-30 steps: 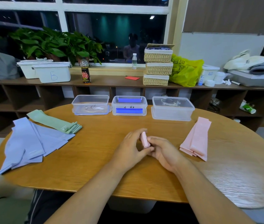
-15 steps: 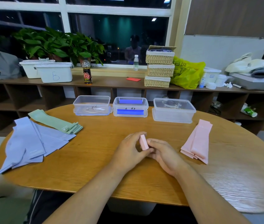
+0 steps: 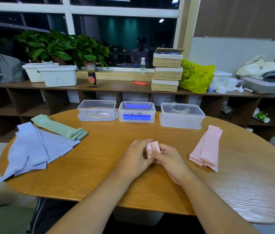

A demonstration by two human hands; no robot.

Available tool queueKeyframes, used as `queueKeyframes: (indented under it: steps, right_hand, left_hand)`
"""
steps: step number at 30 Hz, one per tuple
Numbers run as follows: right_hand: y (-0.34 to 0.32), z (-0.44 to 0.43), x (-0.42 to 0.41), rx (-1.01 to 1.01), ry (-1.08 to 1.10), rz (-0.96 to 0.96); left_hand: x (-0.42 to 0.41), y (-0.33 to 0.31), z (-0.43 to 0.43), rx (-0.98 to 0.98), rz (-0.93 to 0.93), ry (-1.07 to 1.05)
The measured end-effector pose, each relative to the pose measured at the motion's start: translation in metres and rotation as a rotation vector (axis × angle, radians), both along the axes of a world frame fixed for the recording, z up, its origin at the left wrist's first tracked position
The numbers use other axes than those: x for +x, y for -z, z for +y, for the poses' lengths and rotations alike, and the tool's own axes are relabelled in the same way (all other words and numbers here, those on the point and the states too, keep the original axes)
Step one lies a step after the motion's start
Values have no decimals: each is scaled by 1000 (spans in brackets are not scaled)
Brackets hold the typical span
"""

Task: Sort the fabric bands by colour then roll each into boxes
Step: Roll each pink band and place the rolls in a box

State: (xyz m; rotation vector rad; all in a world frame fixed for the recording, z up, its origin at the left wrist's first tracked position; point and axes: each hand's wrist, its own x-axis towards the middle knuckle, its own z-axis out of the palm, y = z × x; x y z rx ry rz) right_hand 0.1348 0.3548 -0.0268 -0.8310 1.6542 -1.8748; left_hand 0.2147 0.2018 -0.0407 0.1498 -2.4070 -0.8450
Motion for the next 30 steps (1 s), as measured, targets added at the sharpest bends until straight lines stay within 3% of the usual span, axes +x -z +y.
queueKeyframes:
  steps: [9, 13, 18, 24, 30]
  right_hand:
    - [1, 0, 0, 18, 26, -10]
    - [3, -1, -4, 28, 130, 13]
    - [1, -4, -10, -27, 203, -155]
    - [5, -4, -12, -21, 202, -145]
    - [10, -4, -15, -29, 186, -137]
  left_hand:
    - [-2, 4, -3, -54, 19, 36]
    - [0, -2, -15, -134, -85, 77]
    - [-2, -11, -72, -196, -255, -174]
    - [-32, -27, -156, -326, -536, -437]
    - [-58, -30, -217, -301, -663, -515]
